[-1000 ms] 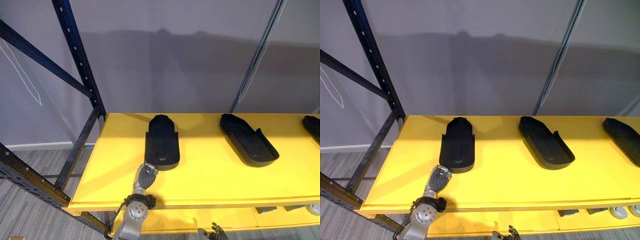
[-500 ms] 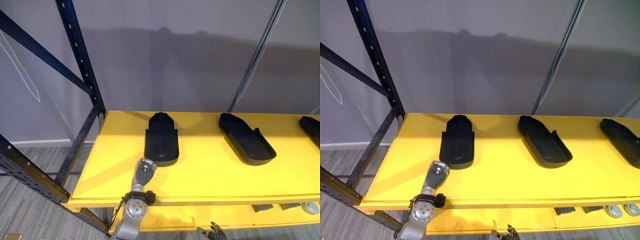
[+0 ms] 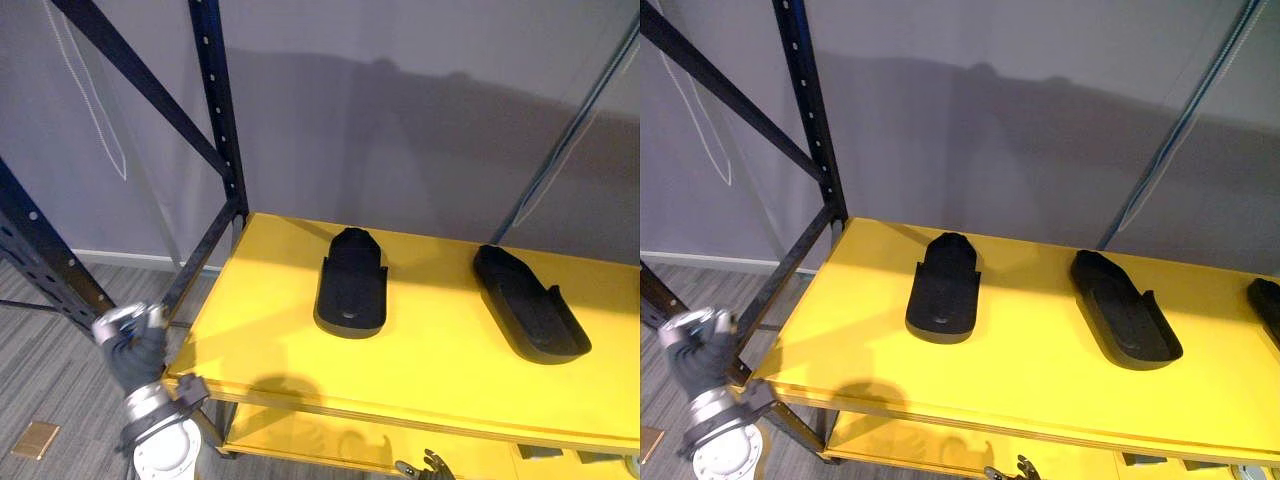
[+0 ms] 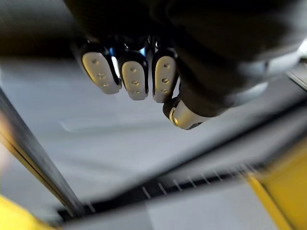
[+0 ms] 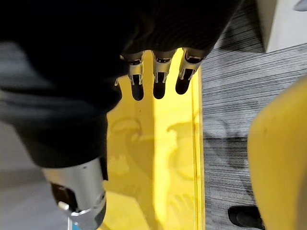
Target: Walk over and take plastic housings, then place them on the shelf
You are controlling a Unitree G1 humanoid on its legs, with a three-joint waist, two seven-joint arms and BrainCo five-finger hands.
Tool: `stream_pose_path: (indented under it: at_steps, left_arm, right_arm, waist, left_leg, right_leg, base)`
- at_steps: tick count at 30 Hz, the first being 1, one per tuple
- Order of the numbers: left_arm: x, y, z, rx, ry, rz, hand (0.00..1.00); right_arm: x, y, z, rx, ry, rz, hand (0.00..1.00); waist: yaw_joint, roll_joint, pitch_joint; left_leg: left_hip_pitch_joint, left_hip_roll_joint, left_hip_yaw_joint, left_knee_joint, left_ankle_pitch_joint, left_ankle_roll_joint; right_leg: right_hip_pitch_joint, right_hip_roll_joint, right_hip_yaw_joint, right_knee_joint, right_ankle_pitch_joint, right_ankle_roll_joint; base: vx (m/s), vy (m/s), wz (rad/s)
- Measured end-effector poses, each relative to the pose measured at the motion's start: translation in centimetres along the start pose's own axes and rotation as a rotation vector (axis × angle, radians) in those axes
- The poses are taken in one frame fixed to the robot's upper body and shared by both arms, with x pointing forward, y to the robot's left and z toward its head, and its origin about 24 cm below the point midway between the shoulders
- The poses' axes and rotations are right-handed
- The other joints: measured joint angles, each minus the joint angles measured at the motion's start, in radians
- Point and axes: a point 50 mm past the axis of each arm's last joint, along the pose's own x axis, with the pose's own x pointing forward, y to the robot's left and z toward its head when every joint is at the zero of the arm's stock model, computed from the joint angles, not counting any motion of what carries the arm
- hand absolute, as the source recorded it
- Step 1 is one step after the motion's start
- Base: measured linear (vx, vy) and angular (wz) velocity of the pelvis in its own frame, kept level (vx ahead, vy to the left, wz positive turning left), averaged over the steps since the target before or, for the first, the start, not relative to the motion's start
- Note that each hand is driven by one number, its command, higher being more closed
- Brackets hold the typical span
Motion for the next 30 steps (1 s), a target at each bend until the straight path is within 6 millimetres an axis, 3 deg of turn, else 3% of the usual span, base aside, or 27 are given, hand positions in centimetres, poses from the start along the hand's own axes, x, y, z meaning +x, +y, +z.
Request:
stream_pose_path:
  at_steps: [6, 8, 9, 11, 12, 13, 14, 15, 17, 24, 30]
  left_arm:
    - [-2.4, 1.7, -6.6, 0.125, 0.315, 0.048, 1.0]
    - [-4.0, 2.6, -9.6, 0.156, 0.487, 0.062, 1.0]
    - [-4.3, 2.7, -10.2, 0.166, 0.519, 0.062, 1.0]
    - [-6.6, 3.1, -13.0, 0.207, 0.69, 0.034, 1.0]
    - [-8.0, 3.4, -14.5, 0.236, 0.779, 0.022, 1.0]
    - [-8.8, 3.5, -15.3, 0.25, 0.83, 0.01, 0.0]
    - [-9.6, 3.6, -16.0, 0.262, 0.881, -0.002, 0.0]
    - [-12.0, 4.0, -17.9, 0.297, 1.025, -0.034, 0.0]
    - [-13.1, 4.4, -18.9, 0.301, 1.105, -0.044, 0.0]
    - [-13.0, 4.0, -20.0, 0.327, 1.144, -0.146, 0.0]
    - [-12.6, 3.1, -20.4, 0.359, 1.134, -0.265, 0.0]
  right_arm:
    - [0.1, 0.9, 0.4, -0.061, -0.012, 0.036, 0.0]
    - [0.2, 1.3, 0.7, -0.086, -0.02, 0.054, 0.0]
    - [0.2, 1.3, 0.8, -0.086, -0.022, 0.055, 0.0]
    - [0.2, 1.4, 0.8, -0.083, -0.021, 0.058, 0.0]
    - [0.2, 1.5, 0.8, -0.08, -0.018, 0.058, 0.0]
    - [0.2, 1.5, 0.9, -0.08, -0.017, 0.058, 0.0]
    - [0.2, 1.5, 0.9, -0.079, -0.016, 0.058, 0.0]
    - [0.2, 1.6, 1.0, -0.074, -0.02, 0.057, 0.0]
    - [0.2, 1.8, 1.1, -0.059, -0.026, 0.055, 0.0]
    - [0.4, 1.4, 1.6, -0.011, -0.034, 0.029, 0.0]
    - [0.9, 0.9, 2.0, 0.023, -0.027, -0.002, 0.0]
  waist:
    - [0.011, 0.002, 0.001]
    - [0.01, -0.005, 0.006]
    - [0.01, -0.01, 0.008]
    - [0.009, -0.01, 0.012]
    - [0.009, -0.011, 0.013]
    - [0.008, -0.011, 0.013]
    - [0.007, -0.011, 0.013]
    - [0.006, -0.011, 0.013]
    - [0.004, -0.012, 0.014]
    - [-0.012, -0.002, 0.018]
    - [-0.002, 0.007, 0.026]
  left_leg:
    - [-0.004, 0.001, -0.002, 0.004, 0.0, 0.0]
    - [-0.021, -0.003, 0.005, 0.037, -0.007, -0.002]
    - [-0.026, -0.006, 0.009, 0.046, -0.009, -0.002]
    - [-0.036, 0.0, 0.021, 0.078, -0.022, -0.006]
    - [-0.033, -0.001, 0.02, 0.087, -0.024, -0.007]
    - [-0.032, -0.003, 0.02, 0.089, -0.025, -0.007]
    - [-0.03, -0.004, 0.019, 0.092, -0.026, -0.007]
    - [-0.031, -0.009, 0.019, 0.1, -0.032, -0.008]
    - [-0.035, -0.012, 0.02, 0.108, -0.041, -0.007]
    - [-0.04, -0.034, 0.027, 0.132, -0.067, 0.003]
    - [-0.02, -0.034, 0.043, 0.109, -0.07, 0.005]
  right_leg:
    - [0.003, 0.0, -0.021, -0.003, -0.004, -0.005]
    - [0.003, -0.007, -0.022, -0.005, -0.025, -0.018]
    - [0.002, -0.011, -0.022, -0.005, -0.037, -0.016]
    - [-0.004, -0.01, -0.025, -0.003, -0.048, -0.022]
    - [-0.004, -0.013, -0.025, 0.009, -0.064, -0.008]
    - [-0.006, -0.015, -0.026, 0.019, -0.071, -0.008]
    - [-0.007, -0.016, -0.026, 0.026, -0.08, -0.005]
    - [-0.009, -0.022, -0.026, 0.034, -0.09, -0.003]
    - [-0.01, -0.025, -0.026, 0.033, -0.093, 0.001]
    - [-0.002, -0.047, -0.017, 0.026, -0.095, 0.002]
    - [0.009, -0.046, -0.003, 0.021, -0.083, 0.002]
  base:
    - [-0.04, -0.015, 0.05]
    - [-0.06, -0.02, -0.08]
    - [-0.06, -0.037, -0.03]
    - [-0.07, -0.043, 0.0]
    - [-0.05, -0.031, 0.01]
    - [0.0, 0.0, 0.0]
    - [0.01, -0.012, 0.03]
    - [0.0, 0.0, 0.0]
    - [0.02, 0.002, 0.01]
    - [0.07, 0.019, -0.04]
    - [0.07, 0.006, -0.06]
